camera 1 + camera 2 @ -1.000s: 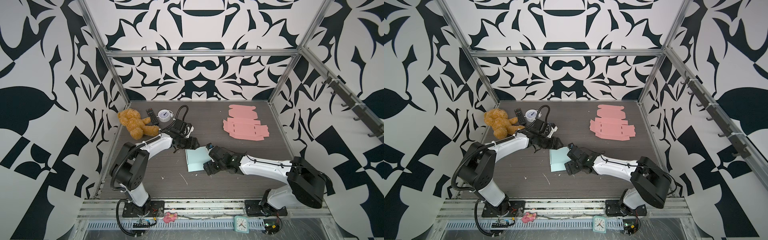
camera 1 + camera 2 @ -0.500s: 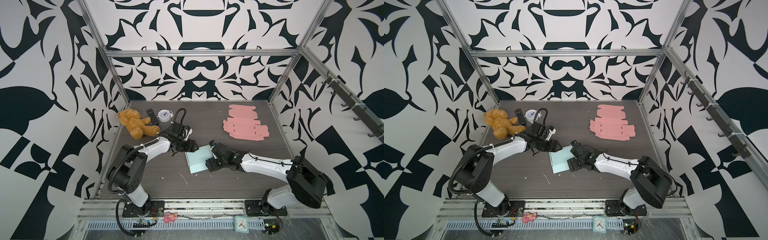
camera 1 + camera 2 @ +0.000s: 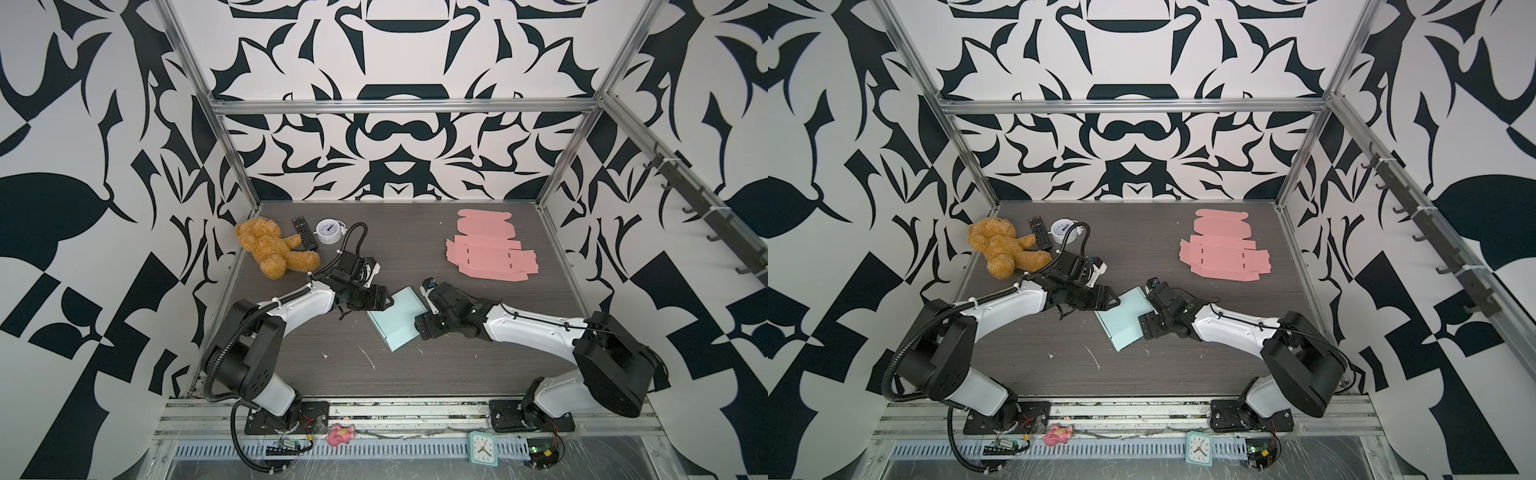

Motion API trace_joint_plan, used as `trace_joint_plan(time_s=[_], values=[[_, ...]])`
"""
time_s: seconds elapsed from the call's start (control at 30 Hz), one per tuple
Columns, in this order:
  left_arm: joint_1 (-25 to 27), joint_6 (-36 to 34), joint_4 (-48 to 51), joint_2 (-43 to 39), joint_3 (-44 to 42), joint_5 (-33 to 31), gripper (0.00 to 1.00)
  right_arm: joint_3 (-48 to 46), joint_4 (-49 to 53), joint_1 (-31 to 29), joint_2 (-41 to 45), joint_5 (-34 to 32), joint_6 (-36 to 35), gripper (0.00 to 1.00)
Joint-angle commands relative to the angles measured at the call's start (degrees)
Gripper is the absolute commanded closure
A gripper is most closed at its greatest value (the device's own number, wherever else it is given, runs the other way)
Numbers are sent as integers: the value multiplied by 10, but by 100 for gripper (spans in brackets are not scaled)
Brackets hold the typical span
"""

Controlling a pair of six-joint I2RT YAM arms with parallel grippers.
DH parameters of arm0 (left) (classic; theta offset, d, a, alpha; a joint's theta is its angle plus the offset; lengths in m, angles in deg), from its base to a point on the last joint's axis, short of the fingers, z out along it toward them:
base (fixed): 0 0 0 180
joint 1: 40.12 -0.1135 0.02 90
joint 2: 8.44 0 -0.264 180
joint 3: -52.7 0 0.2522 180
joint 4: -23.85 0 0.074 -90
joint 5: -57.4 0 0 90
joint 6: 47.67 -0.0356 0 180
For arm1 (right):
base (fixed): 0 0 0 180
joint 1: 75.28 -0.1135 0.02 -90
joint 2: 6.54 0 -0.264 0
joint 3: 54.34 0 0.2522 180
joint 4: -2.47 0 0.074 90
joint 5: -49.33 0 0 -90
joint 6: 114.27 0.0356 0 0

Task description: Fold the paper box

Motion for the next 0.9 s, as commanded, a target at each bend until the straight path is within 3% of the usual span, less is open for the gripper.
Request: trace_joint_plan(time_s=[0.0,0.5,0.7,0.87], values=[[5,11,11,-18,-16,12,29,-1,12,3,26,-13,-5,10],[8,18,9,-41,-35,8,29,-8,50,-30,105,-9,4,30],[8,18,8,-41,-39,7,29,-8,32,-66,85,-8,15,54],[8,18,3,-39,-42,8,29,-1,24,-88,65,-13,24,64]])
